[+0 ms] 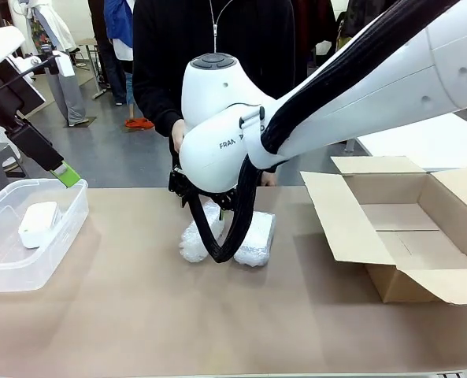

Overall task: Separate and place wrapped and unwrapped clocks.
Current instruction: Pick up the Digital clock indicated by the person.

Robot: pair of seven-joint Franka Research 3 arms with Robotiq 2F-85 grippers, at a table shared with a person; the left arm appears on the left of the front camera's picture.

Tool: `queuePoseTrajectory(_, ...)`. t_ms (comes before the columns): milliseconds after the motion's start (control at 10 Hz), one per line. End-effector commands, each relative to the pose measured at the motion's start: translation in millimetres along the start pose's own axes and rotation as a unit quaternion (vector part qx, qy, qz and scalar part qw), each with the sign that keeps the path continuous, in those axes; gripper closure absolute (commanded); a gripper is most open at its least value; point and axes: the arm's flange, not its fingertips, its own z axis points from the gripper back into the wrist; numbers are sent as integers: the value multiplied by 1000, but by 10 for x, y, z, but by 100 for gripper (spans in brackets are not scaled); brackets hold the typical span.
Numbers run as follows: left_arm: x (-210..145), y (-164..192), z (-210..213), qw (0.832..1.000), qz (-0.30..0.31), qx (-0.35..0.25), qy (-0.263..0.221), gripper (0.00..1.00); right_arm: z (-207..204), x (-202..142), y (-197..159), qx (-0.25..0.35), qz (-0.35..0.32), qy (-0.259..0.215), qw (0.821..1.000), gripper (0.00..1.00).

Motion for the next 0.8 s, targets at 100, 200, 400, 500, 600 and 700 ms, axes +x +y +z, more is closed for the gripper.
queuePoseTrajectory(100, 1, 0, 4, 1000, 0, 2, -4, 0, -157, 162, 158, -5, -42, -17, 999, 0)
queuePoseTrajectory(200, 1, 0, 4, 1000, 0, 2, -4, 0, -202, 237, 167, -8, -59, -17, 998, 0)
queuePoseTrajectory(400, 1, 0, 4, 1000, 0, 2, -4, 0, -319, 334, 182, -29, -75, -11, 997, 0)
queuePoseTrajectory(500, 1, 0, 4, 1000, 0, 2, -4, 0, -360, 324, 178, -34, -71, -5, 997, 0)
queuePoseTrajectory(600, 1, 0, 4, 1000, 0, 2, -4, 0, -397, 323, 175, -35, -72, 0, 997, 0)
queuePoseTrajectory(700, 1, 0, 4, 1000, 0, 2, -4, 0, -470, 334, 175, -35, -71, 7, 997, 0)
